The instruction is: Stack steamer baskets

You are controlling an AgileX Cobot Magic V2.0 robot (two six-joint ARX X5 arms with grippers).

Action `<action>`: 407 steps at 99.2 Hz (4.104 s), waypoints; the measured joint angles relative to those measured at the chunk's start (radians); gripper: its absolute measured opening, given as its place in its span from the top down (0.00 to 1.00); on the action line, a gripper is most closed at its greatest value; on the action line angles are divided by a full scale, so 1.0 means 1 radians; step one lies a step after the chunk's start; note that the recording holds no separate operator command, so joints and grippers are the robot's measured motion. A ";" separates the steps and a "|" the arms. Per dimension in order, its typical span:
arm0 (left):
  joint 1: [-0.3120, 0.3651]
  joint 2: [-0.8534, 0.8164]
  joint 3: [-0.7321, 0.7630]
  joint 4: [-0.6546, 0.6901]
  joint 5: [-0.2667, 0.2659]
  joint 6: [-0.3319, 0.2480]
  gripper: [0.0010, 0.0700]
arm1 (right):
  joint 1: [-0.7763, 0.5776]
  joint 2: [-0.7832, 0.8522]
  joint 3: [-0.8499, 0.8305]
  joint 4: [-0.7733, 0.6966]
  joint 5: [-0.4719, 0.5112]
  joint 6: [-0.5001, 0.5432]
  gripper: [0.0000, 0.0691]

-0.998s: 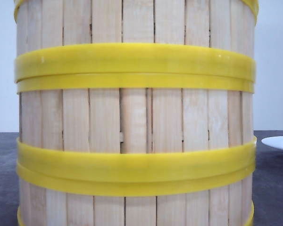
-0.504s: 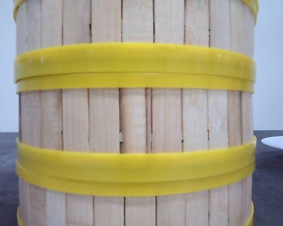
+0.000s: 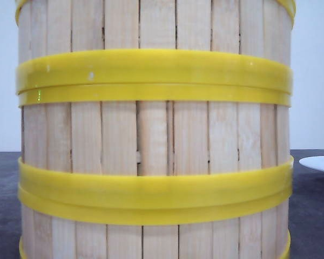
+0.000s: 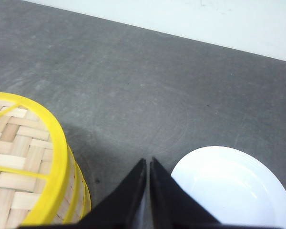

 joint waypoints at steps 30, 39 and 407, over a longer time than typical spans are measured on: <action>0.000 0.000 -0.014 0.042 0.002 -0.001 0.97 | 0.000 0.000 0.000 0.000 0.000 0.000 0.99; 0.000 0.000 -0.014 0.042 0.002 -0.001 0.97 | 0.000 0.000 0.000 0.000 0.000 0.000 0.99; 0.000 0.000 -0.014 0.042 0.002 -0.003 0.97 | -0.912 -0.712 -1.135 0.809 -0.377 -0.285 0.99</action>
